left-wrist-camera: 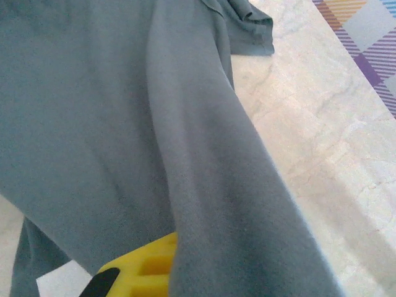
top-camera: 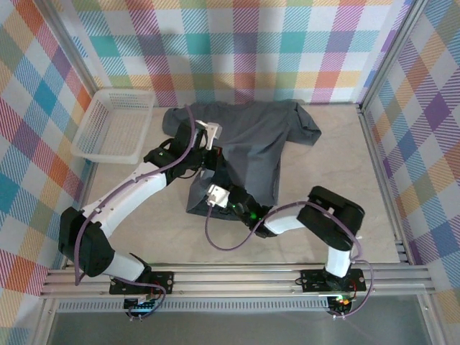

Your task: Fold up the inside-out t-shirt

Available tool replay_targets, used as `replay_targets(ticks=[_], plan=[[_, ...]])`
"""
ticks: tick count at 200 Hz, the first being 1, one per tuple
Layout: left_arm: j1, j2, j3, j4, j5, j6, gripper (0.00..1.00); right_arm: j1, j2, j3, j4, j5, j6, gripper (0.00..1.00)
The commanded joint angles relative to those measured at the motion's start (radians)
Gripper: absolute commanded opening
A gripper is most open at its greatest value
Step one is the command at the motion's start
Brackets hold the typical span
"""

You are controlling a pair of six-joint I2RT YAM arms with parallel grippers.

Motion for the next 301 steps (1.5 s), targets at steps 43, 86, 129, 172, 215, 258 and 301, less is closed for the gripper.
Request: replay_targets(ticks=[43,86,129,172,215,258,301], plan=[[-0.099,-0.071,0.217,-0.224,0.055,-0.126,0.0,-0.324,0.04,0.309,-0.39,0.254,0.078,0.0],[-0.133,0.029,0.448,-0.229,0.06,-0.221,0.0,-0.376,-0.032,0.476,-0.879,-0.193,0.57,0.0],[-0.133,0.192,0.745,-0.282,-0.002,-0.256,0.0,-0.391,-0.102,0.378,-0.703,-0.324,0.736,0.0],[-0.134,0.302,0.937,-0.319,-0.038,-0.275,0.0,-0.346,-0.201,0.374,-0.675,-0.428,0.767,0.0],[-0.14,0.356,1.04,-0.203,0.079,-0.362,0.0,-0.325,-0.057,0.441,-0.656,-0.514,0.782,0.0],[-0.185,0.388,1.167,-0.229,0.15,-0.342,0.0,-0.324,0.176,0.689,-0.919,-0.721,0.862,0.0],[-0.236,0.314,1.057,-0.14,0.247,-0.222,0.0,-0.351,0.163,0.789,-0.91,-0.803,0.985,0.0]])
